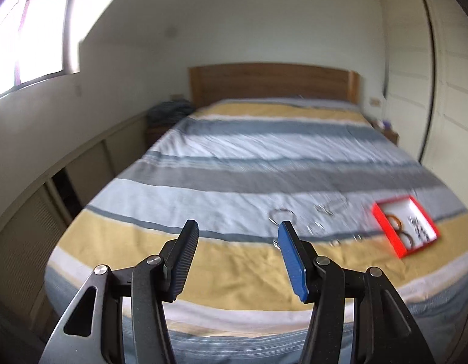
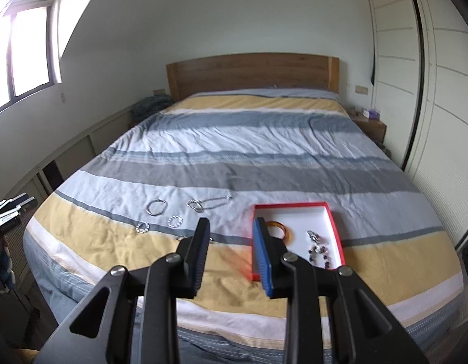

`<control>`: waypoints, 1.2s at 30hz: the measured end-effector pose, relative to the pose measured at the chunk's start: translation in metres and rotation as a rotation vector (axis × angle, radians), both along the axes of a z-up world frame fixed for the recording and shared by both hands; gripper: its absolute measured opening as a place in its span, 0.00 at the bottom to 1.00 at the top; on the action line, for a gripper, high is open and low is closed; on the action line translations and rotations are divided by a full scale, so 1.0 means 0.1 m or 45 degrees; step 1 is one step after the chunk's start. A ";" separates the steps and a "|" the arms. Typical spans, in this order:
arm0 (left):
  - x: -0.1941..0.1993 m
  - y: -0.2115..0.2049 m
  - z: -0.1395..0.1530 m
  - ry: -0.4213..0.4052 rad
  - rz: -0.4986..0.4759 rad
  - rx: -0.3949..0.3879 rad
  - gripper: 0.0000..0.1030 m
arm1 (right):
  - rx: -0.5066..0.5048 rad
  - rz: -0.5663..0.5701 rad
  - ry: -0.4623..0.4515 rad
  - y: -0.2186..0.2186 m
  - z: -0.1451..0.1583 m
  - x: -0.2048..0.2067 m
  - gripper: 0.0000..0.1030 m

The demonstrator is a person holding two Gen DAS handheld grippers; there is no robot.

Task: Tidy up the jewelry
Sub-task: 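Withdraw both open tools from the box toward the remaining jewelry, then grasp the twisted silver hoop with the left tool while the right tool grasps a silver ring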

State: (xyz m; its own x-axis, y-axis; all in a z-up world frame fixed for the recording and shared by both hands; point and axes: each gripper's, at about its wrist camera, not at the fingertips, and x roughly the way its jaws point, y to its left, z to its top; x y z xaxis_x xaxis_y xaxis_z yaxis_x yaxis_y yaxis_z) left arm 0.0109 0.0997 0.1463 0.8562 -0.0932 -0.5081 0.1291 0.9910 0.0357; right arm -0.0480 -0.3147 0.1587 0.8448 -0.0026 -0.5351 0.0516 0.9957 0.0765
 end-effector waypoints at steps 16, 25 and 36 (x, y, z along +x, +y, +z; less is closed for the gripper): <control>0.32 0.08 -0.57 0.188 0.052 -0.033 0.64 | 0.013 0.144 0.150 0.46 -0.49 0.63 0.27; 0.85 -0.47 -1.39 0.387 -0.053 -0.010 0.51 | 0.077 0.185 0.347 0.49 -1.32 1.29 0.27; 1.57 -0.95 -2.02 0.522 -0.118 -0.012 0.50 | 0.133 0.318 0.517 0.83 -2.14 2.06 0.27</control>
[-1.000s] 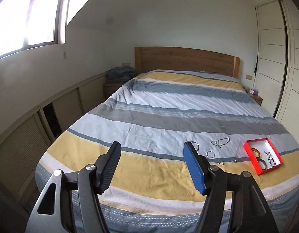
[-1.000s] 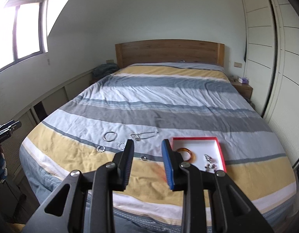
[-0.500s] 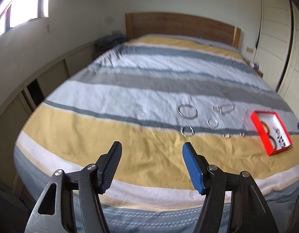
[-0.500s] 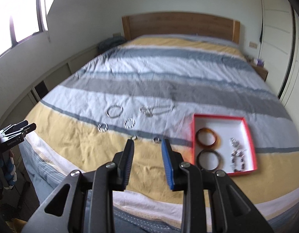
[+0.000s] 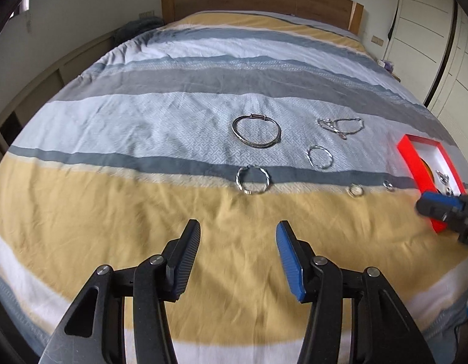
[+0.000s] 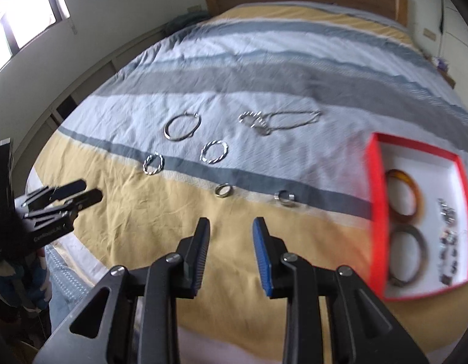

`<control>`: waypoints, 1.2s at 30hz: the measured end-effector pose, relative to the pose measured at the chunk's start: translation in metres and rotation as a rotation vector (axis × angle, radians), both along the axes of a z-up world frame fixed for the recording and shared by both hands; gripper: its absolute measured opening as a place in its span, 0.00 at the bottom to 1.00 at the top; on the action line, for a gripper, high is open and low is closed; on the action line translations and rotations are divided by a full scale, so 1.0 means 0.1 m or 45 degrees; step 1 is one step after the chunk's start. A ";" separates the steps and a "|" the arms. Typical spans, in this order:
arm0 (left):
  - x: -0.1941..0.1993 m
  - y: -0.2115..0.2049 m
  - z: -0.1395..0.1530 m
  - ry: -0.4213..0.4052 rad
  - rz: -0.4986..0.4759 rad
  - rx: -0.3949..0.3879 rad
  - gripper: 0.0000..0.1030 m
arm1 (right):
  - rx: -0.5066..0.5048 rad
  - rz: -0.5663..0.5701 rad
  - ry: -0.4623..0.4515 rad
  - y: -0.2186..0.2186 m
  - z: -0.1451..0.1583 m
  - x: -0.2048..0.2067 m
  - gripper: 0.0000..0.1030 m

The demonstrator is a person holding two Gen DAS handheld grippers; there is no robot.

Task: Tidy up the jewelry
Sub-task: 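Grasp the twisted silver hoop with the left tool while the right tool grasps a silver ring, then carry the hoop and ring into the red box and open both tools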

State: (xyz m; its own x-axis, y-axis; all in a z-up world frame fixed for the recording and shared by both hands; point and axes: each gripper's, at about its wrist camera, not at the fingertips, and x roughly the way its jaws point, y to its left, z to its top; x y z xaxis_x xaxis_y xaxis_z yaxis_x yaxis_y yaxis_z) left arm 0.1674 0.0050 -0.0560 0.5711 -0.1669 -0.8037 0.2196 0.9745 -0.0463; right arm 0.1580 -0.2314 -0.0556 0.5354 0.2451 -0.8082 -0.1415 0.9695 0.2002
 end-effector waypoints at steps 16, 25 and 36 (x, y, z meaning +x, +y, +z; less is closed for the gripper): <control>0.87 -0.13 -0.57 0.150 0.004 0.012 0.39 | -0.018 0.060 0.083 0.27 -0.58 0.65 0.27; 0.87 -0.23 -0.57 0.126 -0.011 0.065 0.05 | -0.018 0.057 0.066 0.28 -0.56 0.62 0.18; 0.54 -0.21 -0.15 0.052 -0.021 0.059 0.05 | 0.015 0.049 -0.044 0.18 -0.07 0.23 0.18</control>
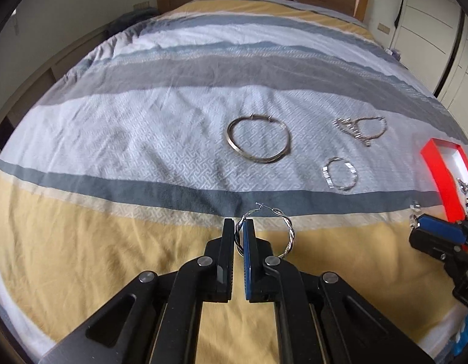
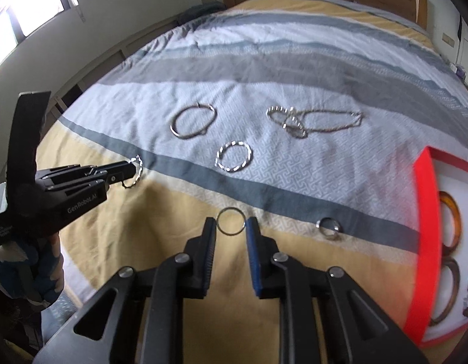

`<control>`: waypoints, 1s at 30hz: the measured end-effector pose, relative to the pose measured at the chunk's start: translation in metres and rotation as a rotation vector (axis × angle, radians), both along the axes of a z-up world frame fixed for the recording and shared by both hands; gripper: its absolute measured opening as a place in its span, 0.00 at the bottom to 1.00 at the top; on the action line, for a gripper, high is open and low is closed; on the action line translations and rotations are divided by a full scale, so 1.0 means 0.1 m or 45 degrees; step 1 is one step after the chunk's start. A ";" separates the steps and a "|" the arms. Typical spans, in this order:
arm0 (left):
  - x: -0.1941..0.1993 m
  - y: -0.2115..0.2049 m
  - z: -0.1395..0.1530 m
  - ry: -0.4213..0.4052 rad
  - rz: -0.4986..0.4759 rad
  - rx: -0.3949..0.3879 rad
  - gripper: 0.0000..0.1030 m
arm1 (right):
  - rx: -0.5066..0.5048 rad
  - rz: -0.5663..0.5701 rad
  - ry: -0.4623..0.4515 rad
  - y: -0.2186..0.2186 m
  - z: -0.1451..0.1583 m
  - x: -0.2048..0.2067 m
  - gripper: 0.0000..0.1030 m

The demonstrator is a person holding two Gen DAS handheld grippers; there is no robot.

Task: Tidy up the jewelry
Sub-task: 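Carry the hoop and ring into the red box and open both tools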

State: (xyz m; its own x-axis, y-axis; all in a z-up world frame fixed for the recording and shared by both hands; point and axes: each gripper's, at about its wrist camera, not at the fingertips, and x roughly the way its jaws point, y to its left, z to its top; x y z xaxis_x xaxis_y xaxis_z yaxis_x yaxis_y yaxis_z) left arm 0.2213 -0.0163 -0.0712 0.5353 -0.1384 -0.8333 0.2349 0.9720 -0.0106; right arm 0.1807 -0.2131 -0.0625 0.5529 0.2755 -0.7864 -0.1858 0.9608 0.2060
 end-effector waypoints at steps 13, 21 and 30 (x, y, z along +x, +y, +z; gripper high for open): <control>-0.28 -1.26 0.68 -0.103 -0.272 -0.069 0.05 | -0.085 -0.270 -0.141 -1.43 0.65 -0.40 0.18; -0.21 -2.64 0.72 -0.115 -0.508 -0.092 0.05 | -0.144 -0.487 -0.093 -2.58 0.47 -0.27 0.18; 0.14 -3.63 0.16 -0.016 -0.573 -0.018 0.05 | -0.139 -0.522 0.009 -3.04 -0.11 0.09 0.18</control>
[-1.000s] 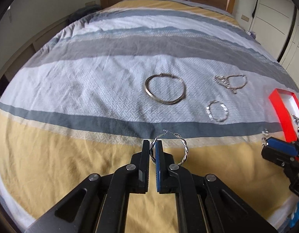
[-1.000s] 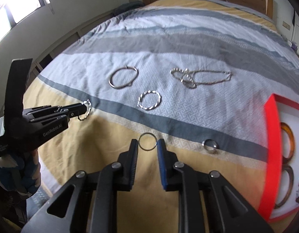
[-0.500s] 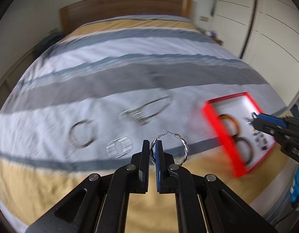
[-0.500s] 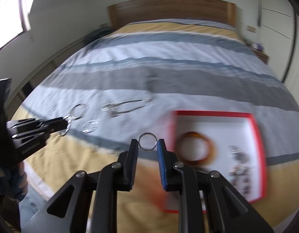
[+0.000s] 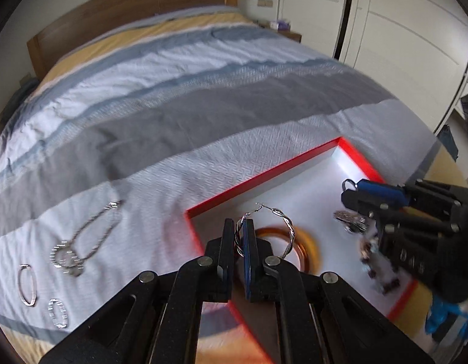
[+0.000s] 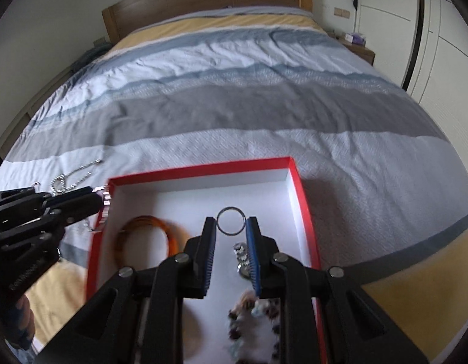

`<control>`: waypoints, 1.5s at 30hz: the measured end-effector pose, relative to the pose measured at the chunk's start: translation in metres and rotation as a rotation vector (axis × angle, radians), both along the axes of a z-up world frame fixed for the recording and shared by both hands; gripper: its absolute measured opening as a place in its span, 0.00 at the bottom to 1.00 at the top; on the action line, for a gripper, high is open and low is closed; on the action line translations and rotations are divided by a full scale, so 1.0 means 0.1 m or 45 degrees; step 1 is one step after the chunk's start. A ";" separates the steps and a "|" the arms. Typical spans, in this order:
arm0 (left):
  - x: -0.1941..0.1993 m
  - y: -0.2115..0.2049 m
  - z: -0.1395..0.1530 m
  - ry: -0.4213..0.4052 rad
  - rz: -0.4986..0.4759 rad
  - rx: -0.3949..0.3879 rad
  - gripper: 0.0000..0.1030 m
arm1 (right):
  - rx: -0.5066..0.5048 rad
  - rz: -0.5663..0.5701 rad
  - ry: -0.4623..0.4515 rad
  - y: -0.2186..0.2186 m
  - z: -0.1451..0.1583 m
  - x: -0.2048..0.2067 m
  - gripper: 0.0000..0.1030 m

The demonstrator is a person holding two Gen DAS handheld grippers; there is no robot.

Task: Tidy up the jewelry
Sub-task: 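Carry the hoop and ring into the red box and open both tools, then withdraw both tools and move them back over the remaining jewelry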

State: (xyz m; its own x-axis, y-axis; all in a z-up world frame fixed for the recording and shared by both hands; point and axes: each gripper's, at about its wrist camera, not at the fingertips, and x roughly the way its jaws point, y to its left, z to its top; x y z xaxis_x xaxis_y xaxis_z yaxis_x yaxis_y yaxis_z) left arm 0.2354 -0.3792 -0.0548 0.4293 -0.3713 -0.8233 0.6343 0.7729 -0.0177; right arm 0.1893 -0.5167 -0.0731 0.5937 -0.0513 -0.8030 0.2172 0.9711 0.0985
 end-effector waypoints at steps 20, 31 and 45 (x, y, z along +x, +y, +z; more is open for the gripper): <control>0.04 -0.06 -0.19 -0.044 0.044 0.058 0.34 | -0.051 -0.021 0.066 0.07 -0.20 0.03 0.20; -0.36 0.66 0.94 -0.202 0.100 -0.026 0.40 | -0.043 -0.103 -0.157 0.13 1.18 -0.45 0.19; -0.90 2.42 2.83 -0.505 0.355 -0.142 0.44 | -0.092 -0.046 -0.583 0.91 3.54 -1.23 0.19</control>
